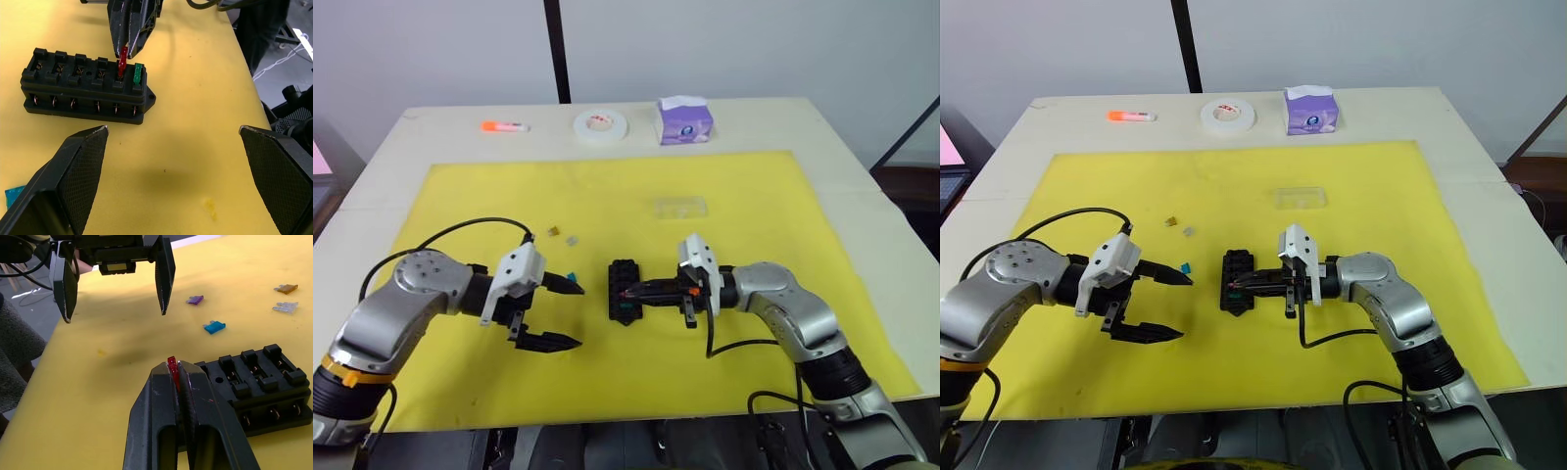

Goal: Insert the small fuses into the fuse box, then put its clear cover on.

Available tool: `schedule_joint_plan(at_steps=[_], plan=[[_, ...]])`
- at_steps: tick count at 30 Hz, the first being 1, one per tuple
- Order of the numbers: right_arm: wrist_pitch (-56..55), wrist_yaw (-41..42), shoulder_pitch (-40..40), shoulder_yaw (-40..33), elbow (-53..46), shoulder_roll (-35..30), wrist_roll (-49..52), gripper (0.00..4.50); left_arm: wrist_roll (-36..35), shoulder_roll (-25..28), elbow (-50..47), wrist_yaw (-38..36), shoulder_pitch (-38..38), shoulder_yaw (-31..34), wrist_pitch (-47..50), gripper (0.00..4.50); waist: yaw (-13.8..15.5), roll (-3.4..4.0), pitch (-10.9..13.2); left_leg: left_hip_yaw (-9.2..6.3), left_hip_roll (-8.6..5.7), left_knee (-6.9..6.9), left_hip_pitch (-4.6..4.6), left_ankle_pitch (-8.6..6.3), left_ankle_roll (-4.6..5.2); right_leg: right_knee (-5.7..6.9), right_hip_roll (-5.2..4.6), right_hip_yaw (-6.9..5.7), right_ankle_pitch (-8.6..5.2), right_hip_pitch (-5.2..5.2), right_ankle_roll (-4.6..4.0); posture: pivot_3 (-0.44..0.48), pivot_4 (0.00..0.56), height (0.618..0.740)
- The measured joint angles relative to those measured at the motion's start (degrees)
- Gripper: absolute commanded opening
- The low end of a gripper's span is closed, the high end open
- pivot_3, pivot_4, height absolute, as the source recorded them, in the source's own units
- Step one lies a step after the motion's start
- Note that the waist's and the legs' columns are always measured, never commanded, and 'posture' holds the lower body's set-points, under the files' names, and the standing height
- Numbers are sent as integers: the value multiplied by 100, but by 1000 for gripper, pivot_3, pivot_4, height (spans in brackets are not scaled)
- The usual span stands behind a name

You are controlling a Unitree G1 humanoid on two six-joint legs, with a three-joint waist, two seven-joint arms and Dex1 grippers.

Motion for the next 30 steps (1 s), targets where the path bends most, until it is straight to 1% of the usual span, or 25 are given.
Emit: schedule_joint_plan(at_steps=[14, 22, 30], plan=[[-31, 7, 36, 70, 77, 35, -78, 0, 5, 0, 0, 10, 1, 0, -1, 4492, 0, 0, 0, 0, 0, 1, 0, 0, 0, 1, 0, 0, 0, 1, 0, 0, 150, 740], [-243, -63, 48, 105, 201, 127, -288, 0, 7, -10, 2, 33, 0, -20, 0, 4492, 0, -1, -1, -1, 0, 2, 4, 0, 0, 6, 1, 0, 0, 3, 1, 0, 150, 740], [-360, 22, 42, 177, 272, -20, -395, 0, 12, -31, 57, 72, -58, -41, 0, 4492, -1, -4, -6, -1, 0, 3, 14, 0, 0, 7, 1, 0, 0, 14, 0, 0, 150, 740]])
